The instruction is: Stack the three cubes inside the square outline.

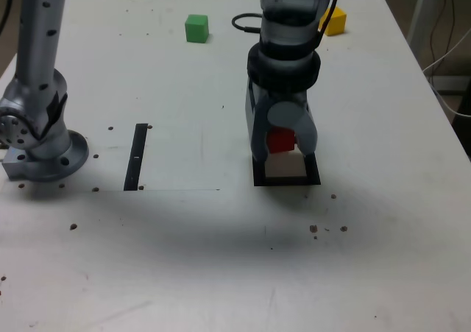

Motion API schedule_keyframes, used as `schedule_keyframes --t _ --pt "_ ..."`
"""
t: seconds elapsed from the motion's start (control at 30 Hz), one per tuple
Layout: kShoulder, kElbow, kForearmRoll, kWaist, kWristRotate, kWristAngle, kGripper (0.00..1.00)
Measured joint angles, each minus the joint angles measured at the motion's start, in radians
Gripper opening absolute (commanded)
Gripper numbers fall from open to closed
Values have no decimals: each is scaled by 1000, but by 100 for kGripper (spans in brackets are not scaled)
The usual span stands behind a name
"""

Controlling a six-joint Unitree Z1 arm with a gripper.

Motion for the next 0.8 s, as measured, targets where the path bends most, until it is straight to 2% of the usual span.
schedule_keyframes --t 0.2,0.33,0.43,0.6,0.67,0.8 --pt "11 5 -17 0 0 3 23" --pt "19 7 -27 0 0 4 32" --pt "25 10 -27 0 1 -2 46" --pt "31 15 -27 -2 14 -9 82" --pt "31 21 -28 -4 22 -5 93" --pt "23 33 -30 -5 27 4 99"
